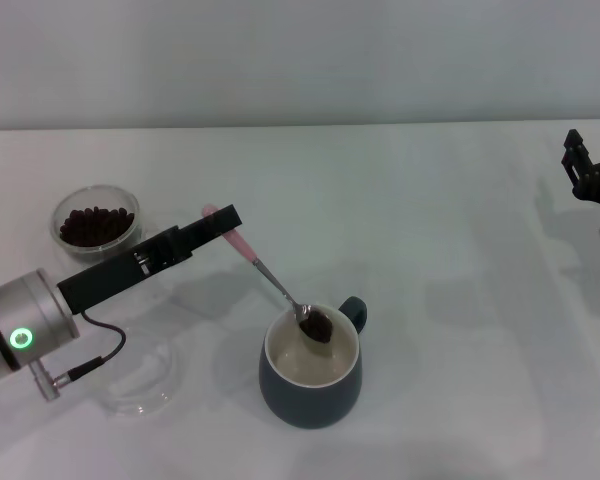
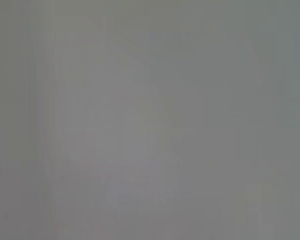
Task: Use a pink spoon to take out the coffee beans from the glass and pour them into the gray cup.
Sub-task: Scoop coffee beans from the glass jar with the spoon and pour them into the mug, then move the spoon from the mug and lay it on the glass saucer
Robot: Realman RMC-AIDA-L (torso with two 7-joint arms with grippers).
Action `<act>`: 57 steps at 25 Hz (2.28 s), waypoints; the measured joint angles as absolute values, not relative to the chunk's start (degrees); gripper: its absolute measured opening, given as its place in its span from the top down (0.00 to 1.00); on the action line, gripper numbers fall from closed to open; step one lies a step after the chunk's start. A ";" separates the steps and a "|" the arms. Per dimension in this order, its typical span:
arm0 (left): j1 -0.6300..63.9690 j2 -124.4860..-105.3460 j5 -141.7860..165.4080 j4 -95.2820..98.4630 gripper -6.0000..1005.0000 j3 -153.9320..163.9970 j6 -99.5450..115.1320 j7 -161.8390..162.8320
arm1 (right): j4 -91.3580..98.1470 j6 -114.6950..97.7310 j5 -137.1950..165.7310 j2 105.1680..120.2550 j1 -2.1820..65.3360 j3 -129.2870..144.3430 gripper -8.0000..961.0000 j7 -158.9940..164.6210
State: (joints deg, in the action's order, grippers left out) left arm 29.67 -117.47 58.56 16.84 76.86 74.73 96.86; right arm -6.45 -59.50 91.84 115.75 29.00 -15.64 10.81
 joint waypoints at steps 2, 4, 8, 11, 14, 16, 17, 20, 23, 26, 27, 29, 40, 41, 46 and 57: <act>29.91 -117.19 60.61 18.27 0.86 76.76 74.37 95.50 | -6.52 -59.51 91.85 115.76 29.00 -15.64 0.39 10.81; 30.13 -117.00 61.83 19.29 0.86 76.72 74.08 94.75 | -6.56 -59.51 91.85 115.80 29.00 -15.71 0.39 10.81; 30.78 -116.74 64.14 21.37 0.86 76.72 73.84 93.03 | -6.67 -59.51 91.65 115.85 29.00 -15.90 0.39 10.83; 30.84 -116.70 65.03 23.12 0.86 76.73 73.88 90.80 | -6.96 -59.51 91.44 115.92 28.96 -16.03 0.39 10.85; 30.86 -116.48 65.46 24.82 0.86 76.82 74.46 88.35 | -7.26 -59.51 91.37 115.94 28.92 -16.17 0.39 10.88; 30.85 -116.40 66.17 26.17 0.86 77.00 74.95 87.16 | -7.29 -59.53 91.32 115.94 28.88 -16.17 0.39 11.01; 30.86 -116.39 66.70 26.89 0.86 77.07 75.17 86.40 | -7.33 -59.54 91.30 115.94 28.84 -16.18 0.39 11.08; 30.68 -116.68 68.39 28.83 0.86 77.01 75.52 84.33 | -7.52 -59.56 91.30 115.93 28.80 -16.17 0.39 11.19; 30.07 -116.99 68.00 29.26 0.86 76.21 75.79 83.53 | -8.05 -59.58 91.30 115.93 28.58 -16.18 0.39 11.23; 28.68 -117.34 65.89 28.92 0.86 72.93 78.00 83.49 | -8.18 -59.59 91.30 115.92 28.48 -16.24 0.39 11.25; 27.91 -117.55 65.04 28.85 0.86 71.13 79.16 83.48 | -8.18 -59.59 91.31 115.92 28.48 -16.25 0.39 11.25; 26.02 -117.99 63.24 28.80 0.86 67.28 82.16 83.68 | -8.18 -59.59 91.32 115.92 28.48 -16.25 0.39 11.25; 13.98 -118.09 49.36 16.82 0.86 56.16 89.99 87.47 | -7.94 -59.67 91.39 115.85 28.80 -16.26 0.39 11.10; 12.19 -118.25 48.79 16.32 0.86 55.37 90.04 86.92 | -7.85 -59.67 91.38 115.82 28.78 -16.26 0.38 11.15; 5.37 -118.67 46.50 15.04 0.86 53.95 90.15 86.27 | -7.60 -59.68 91.35 115.64 28.96 -16.26 0.38 11.03; 6.34 -118.27 47.24 7.91 0.86 54.65 85.21 86.26 | -7.43 -59.68 91.77 115.57 29.42 -16.26 0.38 10.81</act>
